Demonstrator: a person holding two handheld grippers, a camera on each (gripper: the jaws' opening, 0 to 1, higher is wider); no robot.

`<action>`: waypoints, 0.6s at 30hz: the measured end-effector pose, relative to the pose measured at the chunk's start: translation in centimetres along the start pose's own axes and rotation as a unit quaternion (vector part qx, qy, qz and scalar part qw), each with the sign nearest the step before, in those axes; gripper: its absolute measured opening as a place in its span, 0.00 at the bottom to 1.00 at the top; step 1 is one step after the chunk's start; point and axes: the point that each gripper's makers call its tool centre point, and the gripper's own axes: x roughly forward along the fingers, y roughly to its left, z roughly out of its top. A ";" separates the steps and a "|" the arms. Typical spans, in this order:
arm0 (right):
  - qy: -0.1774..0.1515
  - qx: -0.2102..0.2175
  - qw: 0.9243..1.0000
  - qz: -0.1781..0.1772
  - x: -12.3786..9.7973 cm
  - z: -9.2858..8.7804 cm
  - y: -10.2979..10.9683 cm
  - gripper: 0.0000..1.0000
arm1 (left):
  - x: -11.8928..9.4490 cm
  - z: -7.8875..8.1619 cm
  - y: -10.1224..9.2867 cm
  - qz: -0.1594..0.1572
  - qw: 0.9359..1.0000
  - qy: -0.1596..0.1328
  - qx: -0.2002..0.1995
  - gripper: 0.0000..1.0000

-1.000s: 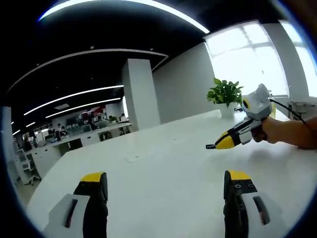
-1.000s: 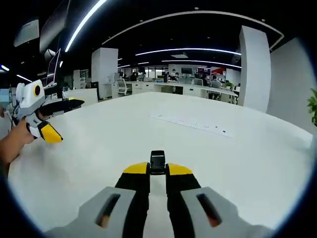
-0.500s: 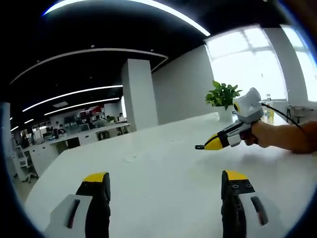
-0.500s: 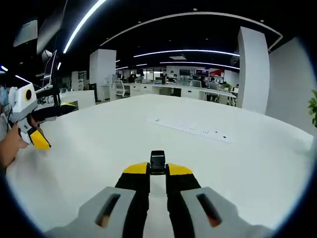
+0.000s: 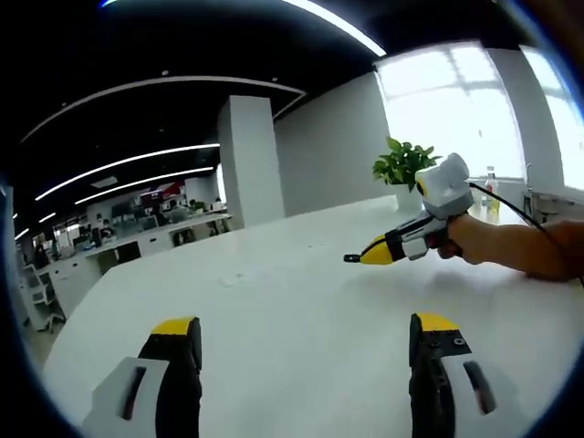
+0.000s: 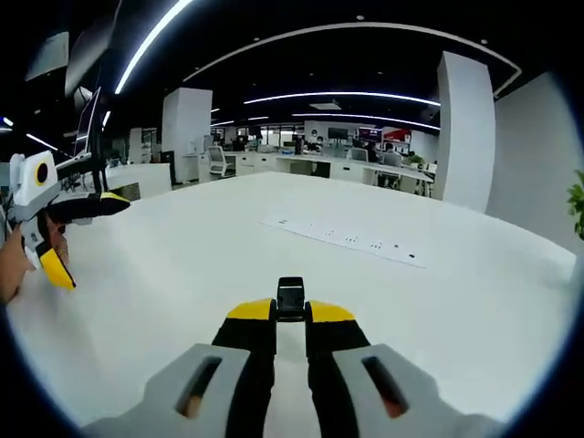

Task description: Snap the two parts of the plastic buckle together until the buckle closes and remains connected.

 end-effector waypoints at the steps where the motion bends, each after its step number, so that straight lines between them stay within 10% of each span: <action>1: -0.001 0.001 1.000 -0.001 0.1 0.1 -0.1 0.09 | 0.0 0.0 0.0 -0.001 1.000 0.001 0.000 0.98; 18: 0.002 -0.001 1.000 0.006 2.5 0.7 -0.7 0.09 | 0.1 0.1 -0.4 -0.005 1.000 -0.001 0.003 0.99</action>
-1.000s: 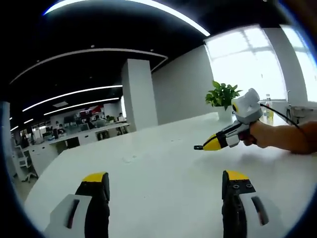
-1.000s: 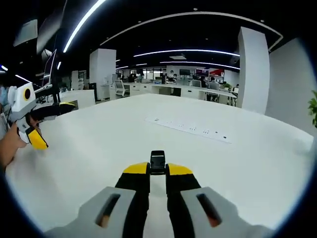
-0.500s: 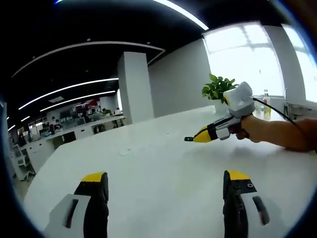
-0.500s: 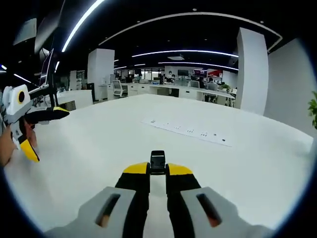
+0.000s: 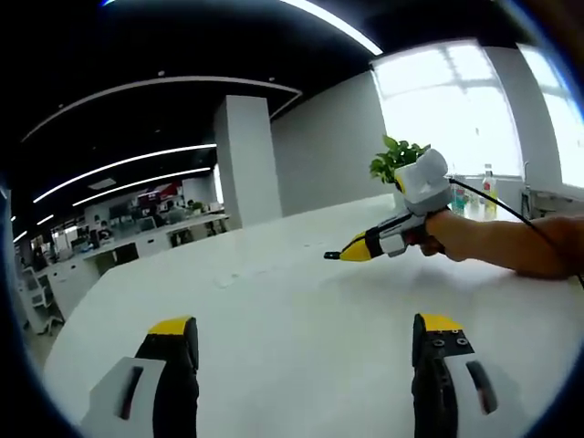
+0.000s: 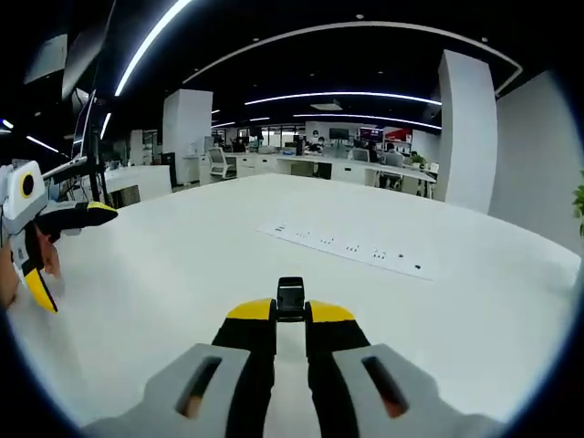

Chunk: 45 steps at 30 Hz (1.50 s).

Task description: Snap the two parts of the plastic buckle together until the buckle closes and remains connected.

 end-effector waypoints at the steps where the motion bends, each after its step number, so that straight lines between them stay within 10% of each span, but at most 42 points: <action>1: 0.001 0.001 1.000 0.001 0.1 0.0 0.0 0.09 | 0.0 0.1 0.0 -0.001 1.000 -0.001 0.000 0.99; 45: 0.009 0.007 1.000 0.002 4.8 1.3 -1.2 0.09 | -1.0 0.5 -1.5 -0.011 1.000 -0.010 0.012 0.99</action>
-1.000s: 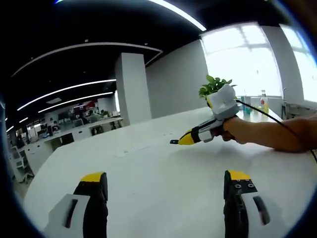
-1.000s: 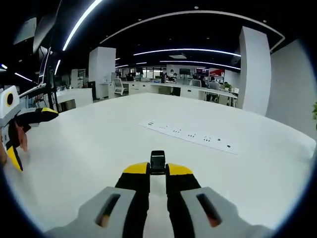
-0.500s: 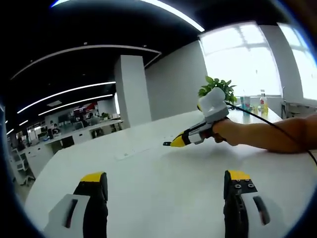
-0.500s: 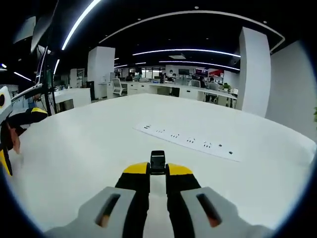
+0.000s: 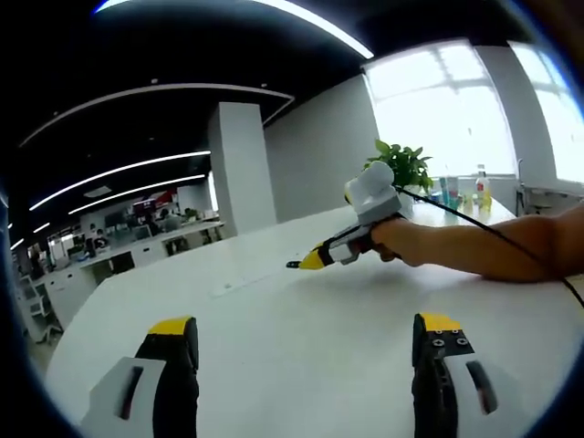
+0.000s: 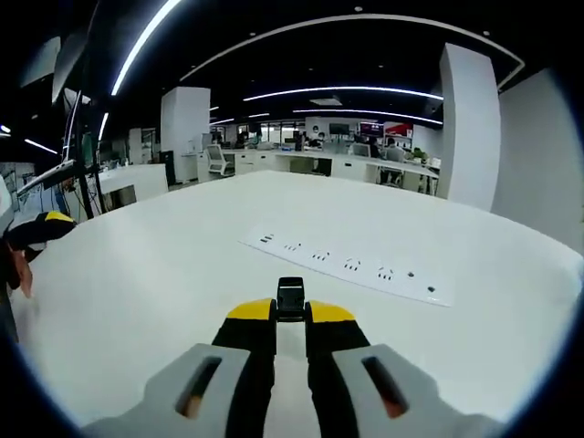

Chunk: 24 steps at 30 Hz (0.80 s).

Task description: Snap the two parts of the plastic buckle together until the buckle closes and remains connected.

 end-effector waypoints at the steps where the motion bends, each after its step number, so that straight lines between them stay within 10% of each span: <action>1: 0.000 0.001 1.000 0.001 0.2 0.1 -0.1 0.09 | 0.0 0.0 -0.1 0.000 1.000 0.000 0.000 0.99; 24: 0.002 -0.007 1.000 0.008 3.5 1.5 -0.2 0.09 | 0.7 -0.6 -0.3 -0.006 1.000 0.013 -0.003 0.99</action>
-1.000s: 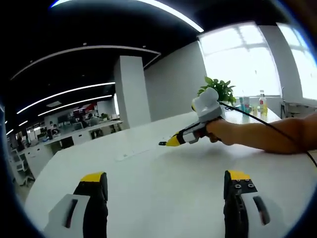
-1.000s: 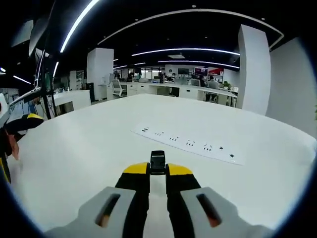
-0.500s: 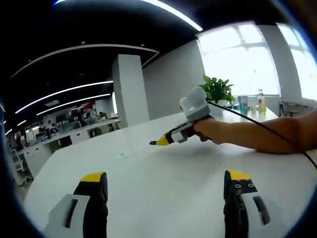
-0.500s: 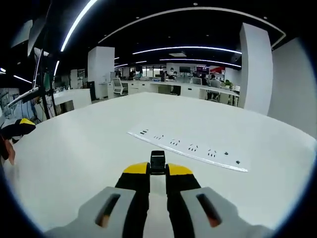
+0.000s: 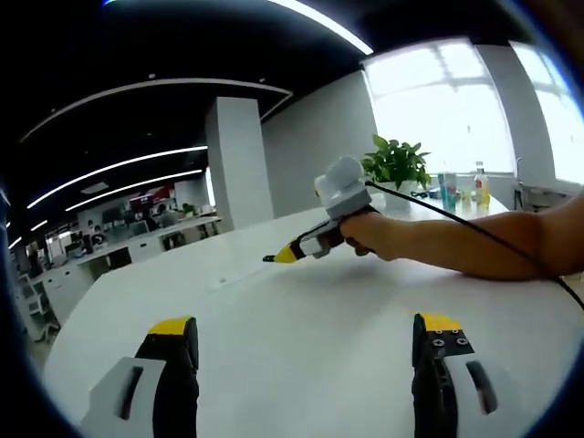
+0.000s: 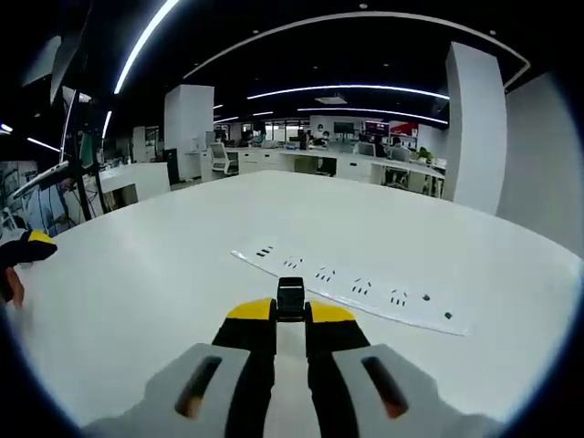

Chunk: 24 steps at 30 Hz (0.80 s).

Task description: Snap the two parts of the plastic buckle together until the buckle closes and remains connected.

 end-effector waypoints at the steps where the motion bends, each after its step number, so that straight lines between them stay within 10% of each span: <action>1: 0.000 0.000 1.000 0.000 0.0 0.0 0.0 0.09 | 0.0 0.0 0.0 0.000 1.000 0.000 0.000 0.99; 24: 0.042 -0.006 0.999 0.004 1.2 -2.5 -0.1 0.09 | 0.1 -0.2 -0.8 -0.011 1.000 0.002 0.009 0.99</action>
